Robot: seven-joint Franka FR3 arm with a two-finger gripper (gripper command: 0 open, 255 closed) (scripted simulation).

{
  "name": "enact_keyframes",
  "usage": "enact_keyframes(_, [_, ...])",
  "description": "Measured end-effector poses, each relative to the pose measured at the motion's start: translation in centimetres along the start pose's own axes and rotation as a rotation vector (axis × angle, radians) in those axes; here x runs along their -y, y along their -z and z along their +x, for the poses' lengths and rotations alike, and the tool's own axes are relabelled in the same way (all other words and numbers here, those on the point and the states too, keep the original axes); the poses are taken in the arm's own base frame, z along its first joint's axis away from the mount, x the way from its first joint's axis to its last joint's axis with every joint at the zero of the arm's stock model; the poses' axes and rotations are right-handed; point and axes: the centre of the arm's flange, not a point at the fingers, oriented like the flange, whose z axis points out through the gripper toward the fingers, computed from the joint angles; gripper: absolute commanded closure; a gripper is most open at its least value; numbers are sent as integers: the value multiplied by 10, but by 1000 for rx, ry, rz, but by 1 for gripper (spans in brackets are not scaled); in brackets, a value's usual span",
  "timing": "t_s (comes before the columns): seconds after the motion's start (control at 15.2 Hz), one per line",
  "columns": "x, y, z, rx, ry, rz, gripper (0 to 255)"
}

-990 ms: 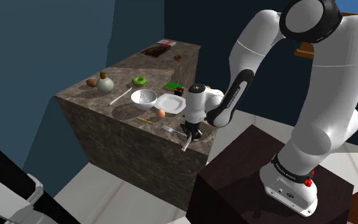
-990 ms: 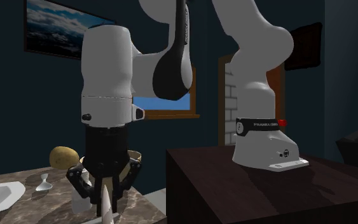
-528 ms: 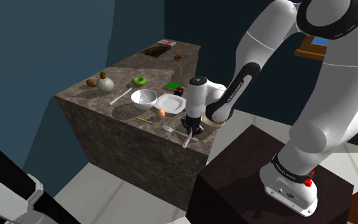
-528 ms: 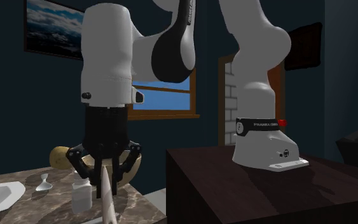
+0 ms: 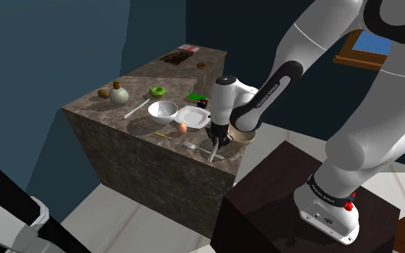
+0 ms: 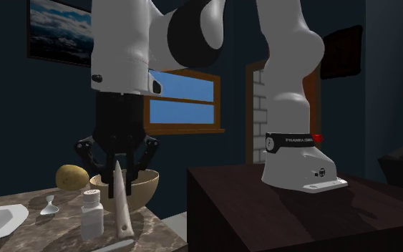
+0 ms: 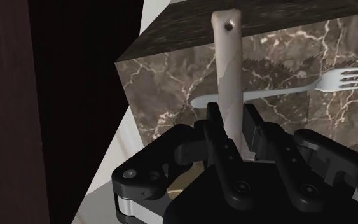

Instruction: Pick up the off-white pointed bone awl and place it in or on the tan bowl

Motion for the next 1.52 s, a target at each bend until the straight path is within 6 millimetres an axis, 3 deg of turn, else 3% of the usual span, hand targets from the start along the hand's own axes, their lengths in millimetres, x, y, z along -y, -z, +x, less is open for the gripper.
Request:
enact_keyframes(0.53, [1, 41, 3, 0, 0, 0, 255])
enact_keyframes(0.66, [0, 49, 12, 0, -1, 0, 255])
enact_keyframes(1.52, [-21, 40, 172, 1, -3, -1, 255])
